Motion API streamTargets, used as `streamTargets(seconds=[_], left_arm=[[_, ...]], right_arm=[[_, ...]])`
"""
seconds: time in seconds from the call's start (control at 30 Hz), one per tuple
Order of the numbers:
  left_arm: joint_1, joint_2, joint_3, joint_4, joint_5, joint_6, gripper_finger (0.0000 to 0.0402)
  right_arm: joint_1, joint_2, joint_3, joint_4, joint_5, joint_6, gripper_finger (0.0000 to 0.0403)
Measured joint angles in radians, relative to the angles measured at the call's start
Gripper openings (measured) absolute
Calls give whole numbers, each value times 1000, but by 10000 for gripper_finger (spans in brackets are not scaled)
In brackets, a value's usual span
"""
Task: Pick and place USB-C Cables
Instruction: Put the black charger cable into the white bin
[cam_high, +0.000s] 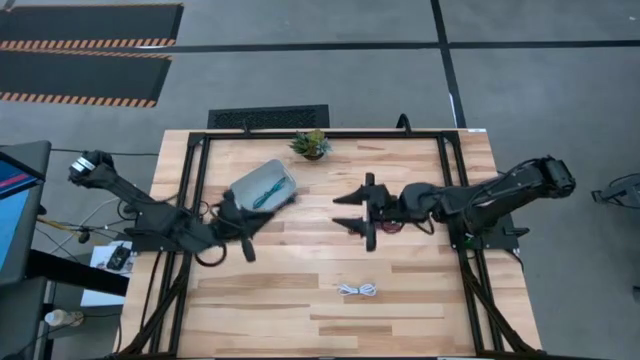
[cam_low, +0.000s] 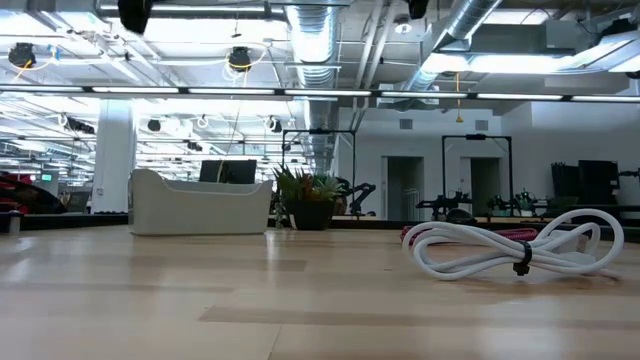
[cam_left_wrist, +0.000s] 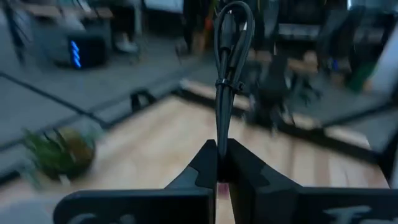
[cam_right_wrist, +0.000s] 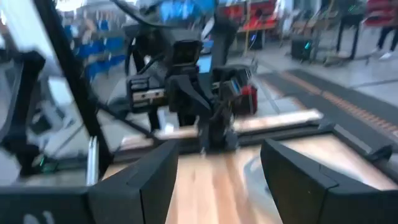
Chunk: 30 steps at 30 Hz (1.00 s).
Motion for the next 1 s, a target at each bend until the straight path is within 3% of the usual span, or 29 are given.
streamTargets(seconds=[0.1,0.27,0.5,0.63,0.77,1.0], left_arm=[[7,-14,0,96,-26,134,0],[40,-5,-53,301,39,259,0],[49,-7,-262,864,126,469,0],[81,22,-372,1112,196,480,0],[119,83,-413,1203,214,428,0],[169,202,-400,1248,270,370,0]], right_arm=[[-32,15,0,57,1,0,255],[-65,112,1,185,0,8,255],[-52,267,-1,439,0,-31,255],[-65,320,0,558,-4,-26,255],[-88,374,37,585,-20,-25,255],[-134,477,164,563,-238,-6,255]])
